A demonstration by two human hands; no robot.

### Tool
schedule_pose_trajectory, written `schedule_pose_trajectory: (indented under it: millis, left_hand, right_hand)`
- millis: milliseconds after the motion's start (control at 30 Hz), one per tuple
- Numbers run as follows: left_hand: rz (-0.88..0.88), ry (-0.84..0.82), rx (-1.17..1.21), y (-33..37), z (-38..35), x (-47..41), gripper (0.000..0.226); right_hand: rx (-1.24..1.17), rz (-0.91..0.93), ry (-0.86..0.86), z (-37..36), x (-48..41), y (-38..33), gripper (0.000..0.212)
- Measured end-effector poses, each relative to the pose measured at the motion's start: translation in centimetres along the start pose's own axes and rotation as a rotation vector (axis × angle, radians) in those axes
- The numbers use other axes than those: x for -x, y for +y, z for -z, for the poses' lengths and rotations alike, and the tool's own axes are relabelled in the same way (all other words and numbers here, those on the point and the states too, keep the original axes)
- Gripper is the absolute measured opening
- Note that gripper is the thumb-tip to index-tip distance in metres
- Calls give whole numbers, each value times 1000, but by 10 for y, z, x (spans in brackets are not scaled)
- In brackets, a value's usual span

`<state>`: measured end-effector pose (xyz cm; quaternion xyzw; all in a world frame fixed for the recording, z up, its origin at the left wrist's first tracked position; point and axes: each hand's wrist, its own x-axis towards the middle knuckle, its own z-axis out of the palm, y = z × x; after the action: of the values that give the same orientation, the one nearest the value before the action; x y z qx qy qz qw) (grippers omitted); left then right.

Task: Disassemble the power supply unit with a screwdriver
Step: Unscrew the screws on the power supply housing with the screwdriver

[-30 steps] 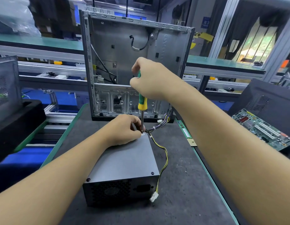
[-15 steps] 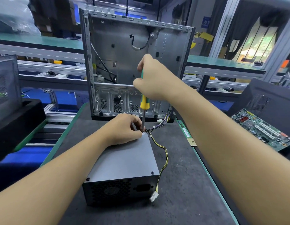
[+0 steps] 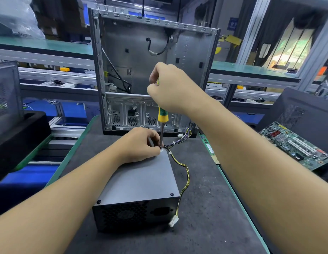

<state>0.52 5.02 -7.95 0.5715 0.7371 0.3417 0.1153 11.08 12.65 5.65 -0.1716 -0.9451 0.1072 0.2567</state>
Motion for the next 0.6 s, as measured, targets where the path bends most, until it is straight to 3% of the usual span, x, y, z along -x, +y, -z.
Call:
schedule_pose_trajectory:
  millis: [200, 367, 600]
  left_hand:
    - [-6, 19, -14, -3, -2, -1, 2]
    - [4, 36, -38, -5, -2, -3, 7]
    - [1, 45, -56, -6, -3, -2, 10]
  right_hand:
    - [-24, -1, 88, -1, 0, 0, 34]
    - [27, 54, 72, 1, -1, 1, 17]
    - [-156, -138, 35, -1, 1, -2, 23]
